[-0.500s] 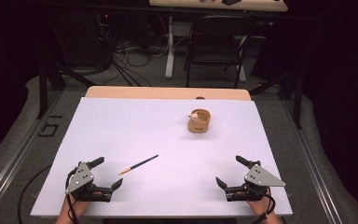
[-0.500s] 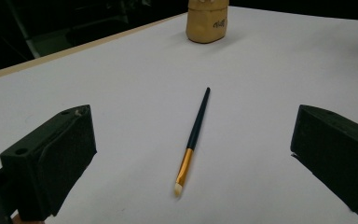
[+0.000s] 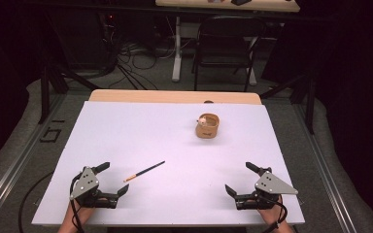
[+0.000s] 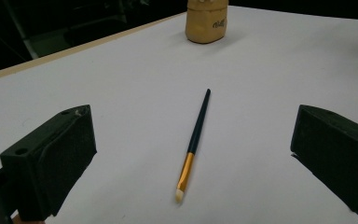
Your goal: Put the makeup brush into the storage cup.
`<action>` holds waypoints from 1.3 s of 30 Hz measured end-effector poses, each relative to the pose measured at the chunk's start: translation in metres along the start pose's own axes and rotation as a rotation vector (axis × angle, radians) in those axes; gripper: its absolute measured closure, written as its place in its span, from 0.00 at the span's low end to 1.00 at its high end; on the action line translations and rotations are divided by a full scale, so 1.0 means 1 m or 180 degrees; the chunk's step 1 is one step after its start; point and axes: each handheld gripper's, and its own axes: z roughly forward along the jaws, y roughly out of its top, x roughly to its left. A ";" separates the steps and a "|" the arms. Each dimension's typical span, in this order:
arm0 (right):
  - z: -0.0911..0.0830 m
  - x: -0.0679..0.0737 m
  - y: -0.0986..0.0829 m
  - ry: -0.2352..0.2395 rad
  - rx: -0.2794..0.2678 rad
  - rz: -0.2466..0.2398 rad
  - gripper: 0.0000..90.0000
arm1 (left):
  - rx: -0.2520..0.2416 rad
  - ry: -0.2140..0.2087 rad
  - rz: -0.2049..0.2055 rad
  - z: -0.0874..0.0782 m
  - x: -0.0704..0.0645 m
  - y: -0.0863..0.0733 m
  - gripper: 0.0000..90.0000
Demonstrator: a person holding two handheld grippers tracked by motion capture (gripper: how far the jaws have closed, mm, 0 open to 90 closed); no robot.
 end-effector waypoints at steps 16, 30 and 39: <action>-0.001 -0.001 0.000 -0.0021 -0.0021 0.0016 0.00 | 0.0017 -0.0006 0.0011 0.006 0.006 0.008 0.00; 0.000 0.000 0.000 -0.0017 -0.0011 0.0026 0.00 | 0.0139 -0.0113 0.0021 0.016 0.014 0.019 0.00; -0.003 -0.001 0.000 -0.0023 0.0003 0.0040 0.00 | 0.0254 0.0007 0.0028 0.016 0.017 0.034 0.00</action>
